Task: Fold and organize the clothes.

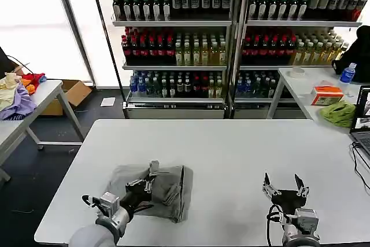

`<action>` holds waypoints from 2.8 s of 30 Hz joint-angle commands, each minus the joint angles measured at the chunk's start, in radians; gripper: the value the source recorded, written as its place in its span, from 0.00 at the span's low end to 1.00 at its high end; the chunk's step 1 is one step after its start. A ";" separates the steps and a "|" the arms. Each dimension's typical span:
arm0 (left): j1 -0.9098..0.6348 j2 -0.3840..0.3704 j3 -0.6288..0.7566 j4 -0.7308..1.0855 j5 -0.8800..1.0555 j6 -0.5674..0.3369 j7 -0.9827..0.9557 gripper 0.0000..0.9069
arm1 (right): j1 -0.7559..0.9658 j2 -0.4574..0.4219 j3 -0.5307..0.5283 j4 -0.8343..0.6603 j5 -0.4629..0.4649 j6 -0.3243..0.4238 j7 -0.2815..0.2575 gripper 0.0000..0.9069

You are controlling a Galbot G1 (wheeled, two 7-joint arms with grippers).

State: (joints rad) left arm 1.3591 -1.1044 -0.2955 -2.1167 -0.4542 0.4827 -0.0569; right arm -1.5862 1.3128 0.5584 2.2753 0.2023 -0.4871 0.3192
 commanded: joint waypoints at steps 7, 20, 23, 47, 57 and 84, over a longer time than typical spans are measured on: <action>-0.040 -0.086 0.080 0.042 0.003 0.003 0.000 0.00 | -0.002 -0.001 0.001 -0.009 0.010 0.005 0.007 1.00; -0.058 -0.121 0.093 0.098 0.027 -0.002 0.024 0.08 | -0.004 0.000 -0.005 -0.005 0.010 0.003 0.008 1.00; -0.053 -0.124 0.091 0.122 0.024 -0.030 0.049 0.56 | -0.007 -0.001 -0.009 -0.007 0.008 0.008 0.001 1.00; -0.048 -0.047 -0.209 -0.066 -0.404 -0.057 -0.098 1.00 | 0.069 -0.043 -0.065 -0.052 0.046 0.008 0.015 1.00; 0.092 -0.005 -0.393 0.037 -0.325 -0.057 -0.083 1.00 | 0.137 -0.075 -0.101 -0.092 0.087 -0.004 0.026 1.00; 0.075 -0.075 -0.288 0.218 -0.142 -0.105 0.041 1.00 | 0.138 -0.075 -0.079 -0.075 0.099 -0.012 0.020 1.00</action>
State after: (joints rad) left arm 1.4224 -1.1765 -0.5856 -1.9398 -0.6494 0.3856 -0.0406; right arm -1.4527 1.2383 0.4775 2.2021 0.2984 -0.4999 0.3390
